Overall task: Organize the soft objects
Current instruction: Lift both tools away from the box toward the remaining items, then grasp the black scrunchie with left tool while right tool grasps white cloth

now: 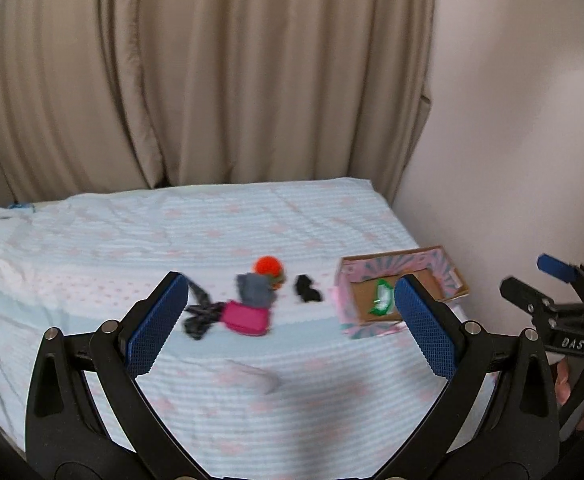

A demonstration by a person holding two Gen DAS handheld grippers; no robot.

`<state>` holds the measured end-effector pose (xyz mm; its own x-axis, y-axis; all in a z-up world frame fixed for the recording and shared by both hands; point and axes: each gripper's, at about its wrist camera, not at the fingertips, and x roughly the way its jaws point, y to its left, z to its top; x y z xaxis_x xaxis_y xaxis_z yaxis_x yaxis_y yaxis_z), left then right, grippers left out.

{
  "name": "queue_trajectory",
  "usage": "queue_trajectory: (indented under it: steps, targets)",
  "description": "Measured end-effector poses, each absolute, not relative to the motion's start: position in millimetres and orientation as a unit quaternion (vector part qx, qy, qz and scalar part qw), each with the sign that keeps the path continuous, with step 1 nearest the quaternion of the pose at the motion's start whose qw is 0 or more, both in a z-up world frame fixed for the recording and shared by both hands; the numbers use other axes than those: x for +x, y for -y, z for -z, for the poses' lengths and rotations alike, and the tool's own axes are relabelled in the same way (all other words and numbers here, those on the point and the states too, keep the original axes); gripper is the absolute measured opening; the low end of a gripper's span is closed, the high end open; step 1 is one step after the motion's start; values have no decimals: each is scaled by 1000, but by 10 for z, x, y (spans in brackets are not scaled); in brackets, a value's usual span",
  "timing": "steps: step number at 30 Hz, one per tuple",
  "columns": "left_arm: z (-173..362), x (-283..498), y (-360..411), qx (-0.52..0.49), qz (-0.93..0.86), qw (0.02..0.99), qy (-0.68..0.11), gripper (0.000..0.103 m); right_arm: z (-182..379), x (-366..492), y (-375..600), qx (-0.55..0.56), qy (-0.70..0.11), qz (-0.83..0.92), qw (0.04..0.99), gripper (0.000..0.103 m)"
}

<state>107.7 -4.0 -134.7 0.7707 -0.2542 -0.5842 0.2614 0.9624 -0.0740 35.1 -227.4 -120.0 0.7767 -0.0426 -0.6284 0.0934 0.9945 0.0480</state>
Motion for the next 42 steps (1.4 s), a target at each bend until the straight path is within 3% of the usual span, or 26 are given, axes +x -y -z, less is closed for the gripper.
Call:
queue_trajectory:
  steps: [7,17,24,32,42]
  targets:
    - [1508,1464,-926,14,149,930,-336,103,1478,428,1527,60,-343,51,936,103]
    - [2157,2355,-1610,45,223,897,-379,103,2105,757,653,135,-376,111,910,103]
    - [2834,3015,-1597,73,257,873,-408,102,2731,1100,307,162,-403,153,887,103]
    - [4008,3676,-1343,101,275,835,-465,100,3655,1450,111,180,-453,183,854,103]
    - [5218,3991,-958,141,289,808,-494,93,4704,1792,67,168,-472,244,831,103]
